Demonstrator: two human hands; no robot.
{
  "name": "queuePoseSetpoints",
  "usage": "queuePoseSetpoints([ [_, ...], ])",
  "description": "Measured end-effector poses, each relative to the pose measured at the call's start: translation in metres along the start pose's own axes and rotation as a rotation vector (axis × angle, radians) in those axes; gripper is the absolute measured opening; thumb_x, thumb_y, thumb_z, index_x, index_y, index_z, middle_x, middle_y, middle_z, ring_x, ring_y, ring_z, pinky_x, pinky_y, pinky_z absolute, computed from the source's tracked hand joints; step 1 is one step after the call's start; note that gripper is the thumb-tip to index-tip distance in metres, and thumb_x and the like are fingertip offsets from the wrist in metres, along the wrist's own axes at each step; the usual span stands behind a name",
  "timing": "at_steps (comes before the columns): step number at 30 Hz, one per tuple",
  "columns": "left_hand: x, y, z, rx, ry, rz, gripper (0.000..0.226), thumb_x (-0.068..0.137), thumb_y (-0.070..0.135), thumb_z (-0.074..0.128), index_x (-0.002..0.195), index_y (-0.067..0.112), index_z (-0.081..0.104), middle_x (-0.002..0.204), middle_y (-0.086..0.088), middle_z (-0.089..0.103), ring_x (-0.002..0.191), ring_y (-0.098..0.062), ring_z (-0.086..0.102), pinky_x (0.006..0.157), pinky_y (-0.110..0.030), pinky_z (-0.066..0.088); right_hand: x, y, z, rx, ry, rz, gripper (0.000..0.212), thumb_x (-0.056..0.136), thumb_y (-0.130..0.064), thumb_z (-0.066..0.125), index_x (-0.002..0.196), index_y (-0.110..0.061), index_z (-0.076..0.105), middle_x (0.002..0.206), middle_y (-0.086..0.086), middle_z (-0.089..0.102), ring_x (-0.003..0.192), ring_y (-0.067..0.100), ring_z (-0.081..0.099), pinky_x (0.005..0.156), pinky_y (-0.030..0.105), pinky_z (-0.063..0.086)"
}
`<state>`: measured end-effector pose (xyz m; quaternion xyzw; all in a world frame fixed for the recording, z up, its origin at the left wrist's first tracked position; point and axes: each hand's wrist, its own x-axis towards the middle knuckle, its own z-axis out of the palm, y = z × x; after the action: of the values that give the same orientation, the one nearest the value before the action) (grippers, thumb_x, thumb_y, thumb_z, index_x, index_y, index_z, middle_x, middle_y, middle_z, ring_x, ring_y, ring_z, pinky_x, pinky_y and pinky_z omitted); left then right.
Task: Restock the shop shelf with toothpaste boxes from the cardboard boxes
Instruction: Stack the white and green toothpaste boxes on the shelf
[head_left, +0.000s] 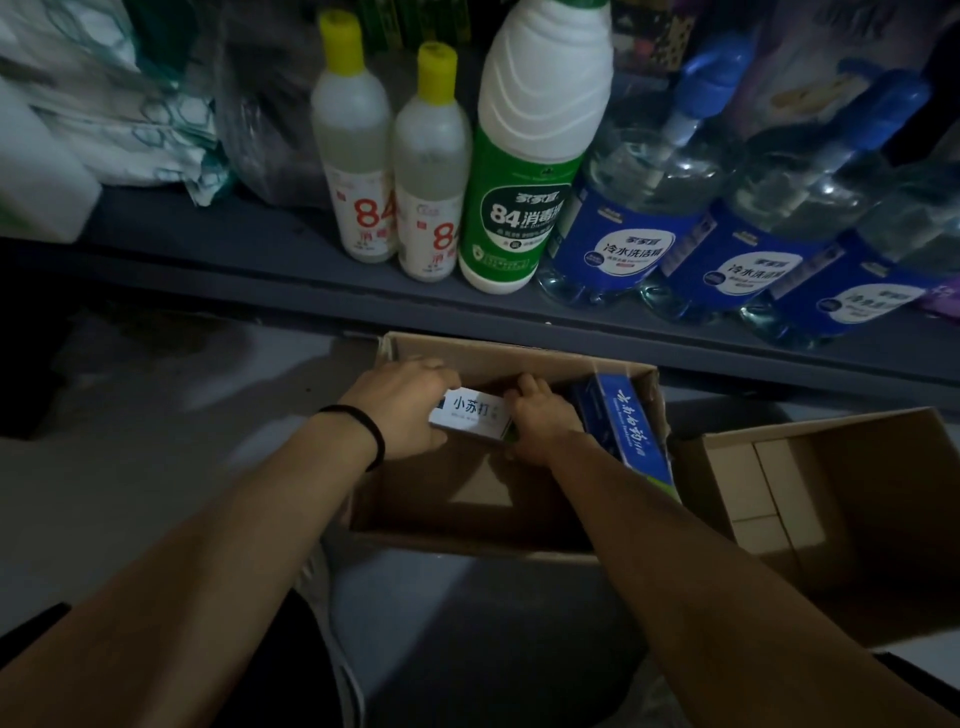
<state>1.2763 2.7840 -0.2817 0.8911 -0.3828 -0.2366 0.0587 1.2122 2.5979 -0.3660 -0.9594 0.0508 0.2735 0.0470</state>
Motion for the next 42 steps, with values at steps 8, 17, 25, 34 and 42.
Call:
queuePoseSetpoints([
  [8, -0.002, -0.002, 0.0, 0.003, -0.009, -0.016, 0.057, 0.077, 0.035, 0.071, 0.129, 0.024, 0.049, 0.124, 0.004, 0.051, 0.113, -0.019, 0.05, 0.09, -0.038, 0.047, 0.001, 0.001, -0.009, 0.023, -0.05, 0.007, 0.05, 0.087, -0.034, 0.066, 0.128, -0.015, 0.045, 0.129, 0.01, 0.053, 0.115, 0.026, 0.054, 0.094, 0.038, 0.044],
  [17, -0.033, 0.024, -0.049, 0.065, 0.072, -0.004, 0.06, 0.076, 0.036, 0.072, 0.13, 0.022, 0.05, 0.126, 0.001, 0.052, 0.117, -0.018, 0.048, 0.095, -0.034, 0.043, -0.053, 0.004, -0.068, -0.115, 0.071, -0.078, 0.052, 0.084, -0.044, 0.066, 0.124, -0.016, 0.05, 0.127, 0.009, 0.056, 0.114, 0.027, 0.054, 0.093, 0.037, 0.043],
  [25, -0.085, 0.068, -0.125, 0.143, 0.209, 0.005, 0.062, 0.074, 0.037, 0.074, 0.129, 0.022, 0.05, 0.129, 0.0, 0.053, 0.118, -0.021, 0.05, 0.094, -0.038, 0.046, -0.138, 0.011, -0.155, -0.208, 0.247, -0.097, 0.049, 0.082, -0.037, 0.068, 0.121, -0.013, 0.051, 0.119, 0.011, 0.057, 0.107, 0.029, 0.056, 0.083, 0.038, 0.046],
  [34, -0.13, 0.122, -0.214, 0.263, 0.362, 0.064, 0.06, 0.071, 0.04, 0.075, 0.124, 0.019, 0.055, 0.121, -0.002, 0.057, 0.112, -0.022, 0.053, 0.089, -0.037, 0.047, -0.246, 0.031, -0.249, -0.336, 0.43, -0.085, 0.046, 0.079, -0.036, 0.068, 0.115, -0.012, 0.053, 0.113, 0.01, 0.06, 0.102, 0.03, 0.058, 0.071, 0.032, 0.037],
  [42, -0.154, 0.167, -0.3, 0.315, 0.464, 0.13, 0.07, 0.072, 0.046, 0.075, 0.132, 0.021, 0.048, 0.129, 0.003, 0.052, 0.116, -0.019, 0.051, 0.095, -0.037, 0.046, -0.311, 0.057, -0.325, -0.403, 0.639, -0.065, 0.047, 0.076, -0.039, 0.07, 0.114, -0.017, 0.052, 0.111, 0.005, 0.062, 0.097, 0.026, 0.059, 0.072, 0.035, 0.047],
])
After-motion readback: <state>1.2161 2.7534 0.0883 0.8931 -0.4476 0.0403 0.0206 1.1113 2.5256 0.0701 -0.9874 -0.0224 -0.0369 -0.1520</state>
